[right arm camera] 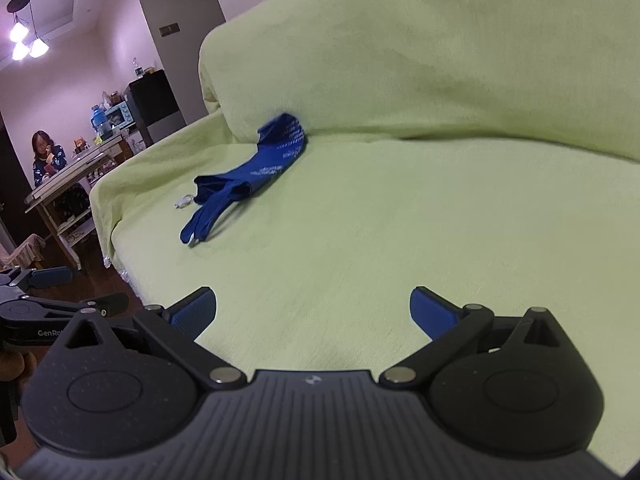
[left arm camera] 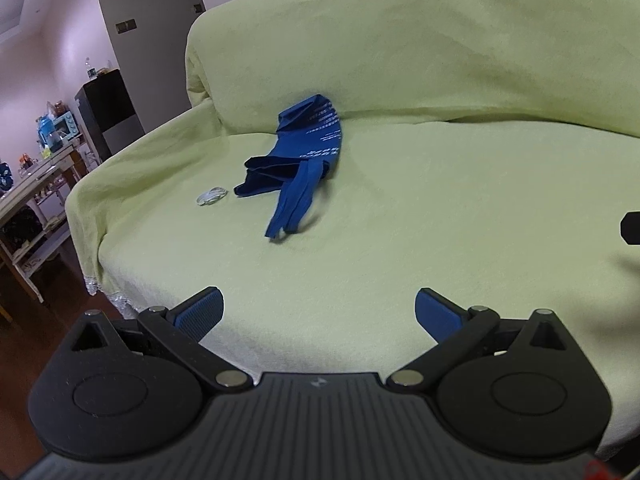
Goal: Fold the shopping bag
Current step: 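Reach the left gripper to the blue tote bag and grasp its edge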
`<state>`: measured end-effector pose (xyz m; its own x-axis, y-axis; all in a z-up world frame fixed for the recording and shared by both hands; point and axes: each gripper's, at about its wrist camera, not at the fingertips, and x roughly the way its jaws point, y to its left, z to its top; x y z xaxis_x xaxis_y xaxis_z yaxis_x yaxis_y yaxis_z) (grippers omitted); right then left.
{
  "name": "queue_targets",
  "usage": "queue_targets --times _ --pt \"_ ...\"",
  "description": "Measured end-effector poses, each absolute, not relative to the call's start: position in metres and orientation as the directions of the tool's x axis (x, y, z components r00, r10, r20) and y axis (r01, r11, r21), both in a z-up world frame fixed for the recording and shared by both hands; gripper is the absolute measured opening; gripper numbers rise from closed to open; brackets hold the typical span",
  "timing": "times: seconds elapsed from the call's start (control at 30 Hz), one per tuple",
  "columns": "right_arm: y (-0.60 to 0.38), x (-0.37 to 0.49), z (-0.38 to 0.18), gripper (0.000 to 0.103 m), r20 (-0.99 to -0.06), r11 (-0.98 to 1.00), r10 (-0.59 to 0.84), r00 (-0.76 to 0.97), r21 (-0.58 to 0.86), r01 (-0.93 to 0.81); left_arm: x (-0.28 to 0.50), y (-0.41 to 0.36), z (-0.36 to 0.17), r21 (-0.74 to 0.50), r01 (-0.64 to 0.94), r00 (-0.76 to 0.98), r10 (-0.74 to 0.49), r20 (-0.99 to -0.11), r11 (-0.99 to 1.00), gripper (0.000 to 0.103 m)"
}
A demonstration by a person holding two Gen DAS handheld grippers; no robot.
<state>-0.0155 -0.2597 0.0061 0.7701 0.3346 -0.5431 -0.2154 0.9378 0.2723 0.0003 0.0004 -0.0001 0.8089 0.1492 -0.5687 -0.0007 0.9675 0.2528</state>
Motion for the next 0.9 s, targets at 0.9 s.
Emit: queue_targets --times 0.9 --pt "-0.228 0.044 -0.026 0.103 -0.556 0.906 0.411 0.723 0.155 -0.395 0.195 0.038 -0.067 0.403 0.094 0.842 0.143 -0.520 0.910 0.086"
